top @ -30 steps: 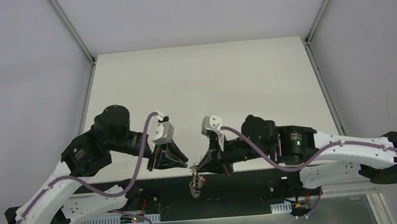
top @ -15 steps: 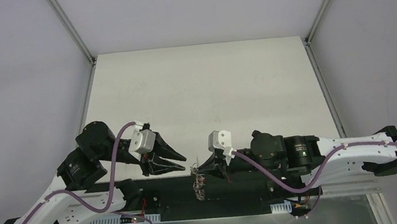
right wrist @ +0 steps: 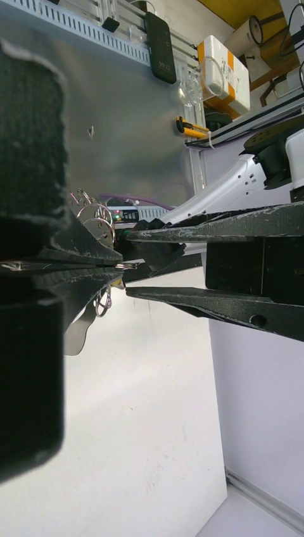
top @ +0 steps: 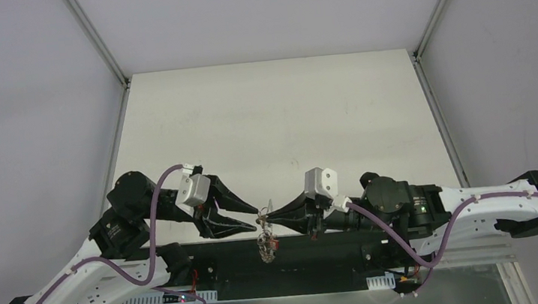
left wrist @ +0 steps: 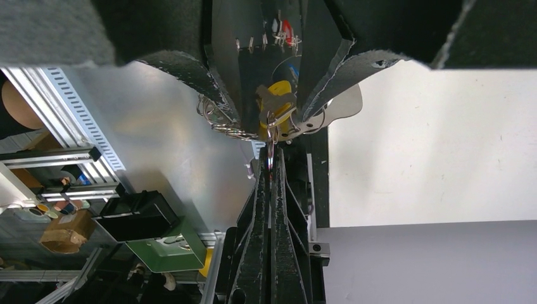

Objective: Put the keys on the keyring

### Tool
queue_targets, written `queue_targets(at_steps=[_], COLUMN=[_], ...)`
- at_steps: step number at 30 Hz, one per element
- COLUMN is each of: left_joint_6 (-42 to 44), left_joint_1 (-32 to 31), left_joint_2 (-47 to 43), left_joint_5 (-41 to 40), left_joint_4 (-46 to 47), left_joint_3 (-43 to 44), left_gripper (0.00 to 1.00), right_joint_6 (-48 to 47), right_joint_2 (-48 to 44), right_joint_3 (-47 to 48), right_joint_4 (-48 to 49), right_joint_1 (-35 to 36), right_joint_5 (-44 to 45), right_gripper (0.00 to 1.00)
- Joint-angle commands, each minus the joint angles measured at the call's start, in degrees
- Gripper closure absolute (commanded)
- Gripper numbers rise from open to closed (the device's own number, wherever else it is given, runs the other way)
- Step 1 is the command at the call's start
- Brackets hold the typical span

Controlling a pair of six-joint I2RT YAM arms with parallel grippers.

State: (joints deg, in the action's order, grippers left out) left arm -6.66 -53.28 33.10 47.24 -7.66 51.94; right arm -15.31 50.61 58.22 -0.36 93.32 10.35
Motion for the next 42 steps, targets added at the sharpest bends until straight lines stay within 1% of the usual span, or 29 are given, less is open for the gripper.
queue_targets(at_steps=[1,4,8,10,12,14,23,25,29,31,37,42], left_joint_6=[-0.7,-0.5,-0.4,-0.2,-0.1,-0.1,-0.1,-0.1,-0.2,-0.4,-0.7,-0.7], left_joint_1=[-0.2,-0.2,-0.2,-0.2,-0.2,-0.2,-0.2,-0.2,-0.2,-0.2,-0.2,-0.2], left_joint_2=[-0.7,-0.8,-0.7,-0.7,-0.7,-0.6,-0.3,-0.1,-0.1,-0.1,-0.5,-0.8], left_joint_5=[-1.3,-1.6,-1.7,-1.6,-1.4,-1.3,-0.6,0.1,1.1,2.0,2.8,2.2], left_joint_4=[4.8,4.9,4.9,4.8,4.8,4.9,5.0,5.2,5.5,5.6,5.6,5.3], left_joint_3=[-0.5,-0.5,-0.4,-0.4,-0.3,-0.3,-0.1,-0.1,-0.4,-0.6,-0.9,-1.3], left_gripper=[0.63,0.63,0.67,0.7,0.76,0.79,0.8,0.86,0.89,1.0,1.0,1.0], right_joint_6=[-1.2,-1.1,-0.9,-0.7,-0.6,-0.7,-0.9,-1.0,-1.2,-1.3,-1.5,-2.5], right_joint_2=[-1.6,-1.6,-1.3,-1.2,-1.4,-1.5,-0.5,-0.4,0.2,0.2,-0.2,-1.3], right_joint_3=[0.8,0.8,1.0,1.1,1.0,1.1,1.6,1.6,2.1,2.3,2.0,0.5], right_joint_4=[6.7,6.8,6.5,6.3,6.5,6.5,6.6,7.0,7.4,7.6,9.6,13.9], right_joint_1=[0.6,0.7,0.6,0.6,0.6,0.6,0.6,0.6,0.6,0.6,0.7,0.9], right_joint_5=[0.9,1.2,1.1,1.1,1.2,1.2,1.5,1.8,2.5,2.4,2.2,1.5], right_gripper=[1.0,1.0,1.0,1.0,1.0,1.0,1.0,1.0,1.0,1.0,1.0,1.0])
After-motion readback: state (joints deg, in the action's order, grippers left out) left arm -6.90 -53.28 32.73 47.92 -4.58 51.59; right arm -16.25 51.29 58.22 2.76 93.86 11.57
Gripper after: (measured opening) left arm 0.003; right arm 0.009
